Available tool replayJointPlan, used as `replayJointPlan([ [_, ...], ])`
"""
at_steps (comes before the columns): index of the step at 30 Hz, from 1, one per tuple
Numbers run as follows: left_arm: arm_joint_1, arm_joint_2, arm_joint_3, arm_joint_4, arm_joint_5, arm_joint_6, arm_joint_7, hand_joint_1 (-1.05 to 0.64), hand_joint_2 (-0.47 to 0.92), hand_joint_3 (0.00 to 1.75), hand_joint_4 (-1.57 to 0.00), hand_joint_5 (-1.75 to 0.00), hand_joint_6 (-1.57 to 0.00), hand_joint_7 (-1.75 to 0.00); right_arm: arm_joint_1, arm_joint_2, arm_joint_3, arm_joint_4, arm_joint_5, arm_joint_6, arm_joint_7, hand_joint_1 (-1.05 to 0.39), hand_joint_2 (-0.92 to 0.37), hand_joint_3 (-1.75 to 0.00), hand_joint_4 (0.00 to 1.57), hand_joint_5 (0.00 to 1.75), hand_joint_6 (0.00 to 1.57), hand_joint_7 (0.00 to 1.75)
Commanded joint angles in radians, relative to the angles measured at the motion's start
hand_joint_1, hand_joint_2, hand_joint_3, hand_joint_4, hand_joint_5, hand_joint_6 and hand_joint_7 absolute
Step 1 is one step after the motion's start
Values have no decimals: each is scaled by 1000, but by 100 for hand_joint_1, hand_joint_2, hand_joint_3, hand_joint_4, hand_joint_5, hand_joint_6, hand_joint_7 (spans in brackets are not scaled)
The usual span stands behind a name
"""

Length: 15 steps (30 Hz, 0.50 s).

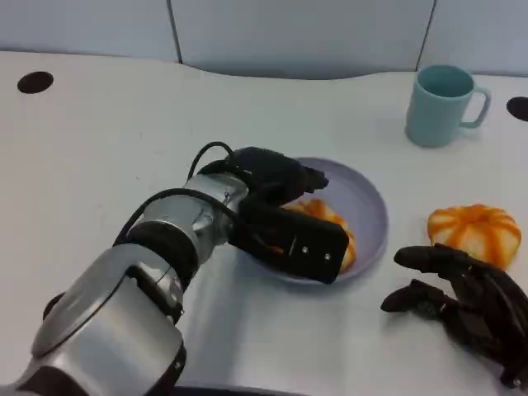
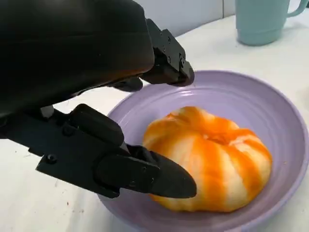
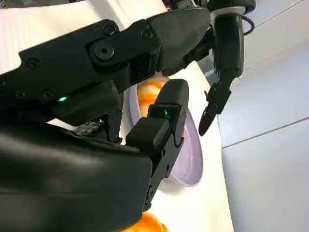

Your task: Grasp the bread from the table and place it into the plate.

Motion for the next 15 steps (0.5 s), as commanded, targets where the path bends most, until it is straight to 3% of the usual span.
replayJointPlan([
  [1, -25, 15, 4, 2, -6, 10, -22, -99, 92, 32, 0, -18, -16, -1, 23, -7, 5, 31, -18, 15, -3, -41, -92, -3, 69, 105, 87, 45],
  [10, -23, 42, 54, -11, -48, -26, -18, -99, 92, 33, 0, -13, -12, 0, 26, -10, 7, 20, -19, 19, -6, -40, -92, -3, 70, 103, 87, 45],
  [15, -9, 63, 121, -17, -119, -64, -38, -97, 92, 29, 0, -25, -14, -1, 28, -11, 6, 5, -13, 42, -1, -40, -92, -5, 70, 102, 87, 45],
])
